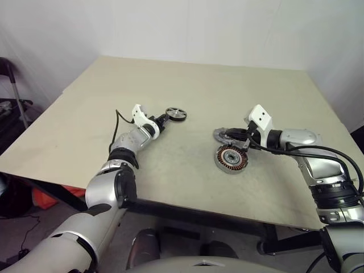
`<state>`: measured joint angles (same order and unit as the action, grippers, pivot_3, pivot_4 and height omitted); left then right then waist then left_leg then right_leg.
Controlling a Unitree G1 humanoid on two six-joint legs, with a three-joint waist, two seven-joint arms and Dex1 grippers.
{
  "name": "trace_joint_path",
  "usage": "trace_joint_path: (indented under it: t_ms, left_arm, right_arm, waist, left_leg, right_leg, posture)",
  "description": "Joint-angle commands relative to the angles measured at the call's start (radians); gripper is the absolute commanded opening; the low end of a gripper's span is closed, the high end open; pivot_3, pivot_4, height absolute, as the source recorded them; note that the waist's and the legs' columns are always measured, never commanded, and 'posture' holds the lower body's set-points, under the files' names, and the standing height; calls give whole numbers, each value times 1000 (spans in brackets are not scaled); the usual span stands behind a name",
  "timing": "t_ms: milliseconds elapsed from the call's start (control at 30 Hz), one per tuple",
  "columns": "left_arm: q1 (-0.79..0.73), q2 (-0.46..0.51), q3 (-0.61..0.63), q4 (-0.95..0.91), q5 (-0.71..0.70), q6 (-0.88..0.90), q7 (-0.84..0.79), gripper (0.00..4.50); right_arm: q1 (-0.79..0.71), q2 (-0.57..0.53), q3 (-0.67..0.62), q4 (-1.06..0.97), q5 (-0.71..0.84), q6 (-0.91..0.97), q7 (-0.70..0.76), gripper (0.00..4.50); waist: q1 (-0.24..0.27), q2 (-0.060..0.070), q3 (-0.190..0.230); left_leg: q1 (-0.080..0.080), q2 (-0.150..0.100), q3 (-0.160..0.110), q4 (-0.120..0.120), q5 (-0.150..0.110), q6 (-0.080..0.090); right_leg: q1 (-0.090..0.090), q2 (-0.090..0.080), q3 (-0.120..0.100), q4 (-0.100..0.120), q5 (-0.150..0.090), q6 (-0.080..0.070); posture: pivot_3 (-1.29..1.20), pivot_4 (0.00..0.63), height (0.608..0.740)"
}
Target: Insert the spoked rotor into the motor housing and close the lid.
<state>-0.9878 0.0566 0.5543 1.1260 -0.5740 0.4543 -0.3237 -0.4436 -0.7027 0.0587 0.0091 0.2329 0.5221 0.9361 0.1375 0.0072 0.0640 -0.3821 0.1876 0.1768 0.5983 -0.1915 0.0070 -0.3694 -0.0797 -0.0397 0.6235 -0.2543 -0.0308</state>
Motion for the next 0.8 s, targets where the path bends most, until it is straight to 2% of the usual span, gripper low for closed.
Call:
trace_joint_path:
  t_ms: [33, 267, 433, 533, 600, 800]
  left_arm:
    - [-52, 3, 21, 22, -26, -22, -10, 878]
    - [-92, -4, -3, 126, 32, -73, 58, 878]
    - [-101, -5, -4, 107, 27, -102, -37, 878]
    - [-96, -3, 3, 109, 21, -97, -44, 1482]
    - [-94, -2, 7, 114, 19, -93, -30, 2104]
    - [-94, -5, 15, 143, 28, -97, 37, 2104]
  right_arm:
    - [-10, -8, -10, -7, -7, -19, -4, 0]
    - [-53, 11, -12, -52, 0, 51, -39, 0]
    - [-37, 4, -14, -99, 3, 94, -55, 0]
    - [-33, 5, -18, -115, 7, 111, -62, 0]
    - [-30, 5, -19, -123, 10, 117, -63, 0]
    - [-46, 8, -21, -110, 9, 112, -67, 0]
  waist:
    - [0, 0, 0]
    - [10, 0, 0]
    - [16, -1, 0]
    - [15, -1, 0]
    - [15, -1, 0]
    - [15, -1, 0]
  left_leg:
    - [0, 0, 0, 0, 0, 0]
    - [0, 0, 0, 0, 0, 0]
    - [-1, 0, 0, 0, 0, -1]
    - [-1, 0, 0, 0, 0, -1]
    - [-1, 0, 0, 0, 0, -1]
    - [-1, 0, 0, 0, 0, -2]
  right_leg:
    - [0, 0, 0, 0, 0, 0]
    - [0, 0, 0, 0, 0, 0]
    - [0, 0, 0, 0, 0, 0]
    - [0, 0, 0, 0, 0, 0]
    - [0, 0, -1, 0, 0, 0]
    - [0, -1, -1, 0, 0, 0]
  posture:
    - [0, 0, 740]
    - [0, 0, 740]
    - [0, 0, 740]
    - [0, 0, 740]
    - [0, 0, 740]
    - [0, 0, 740]
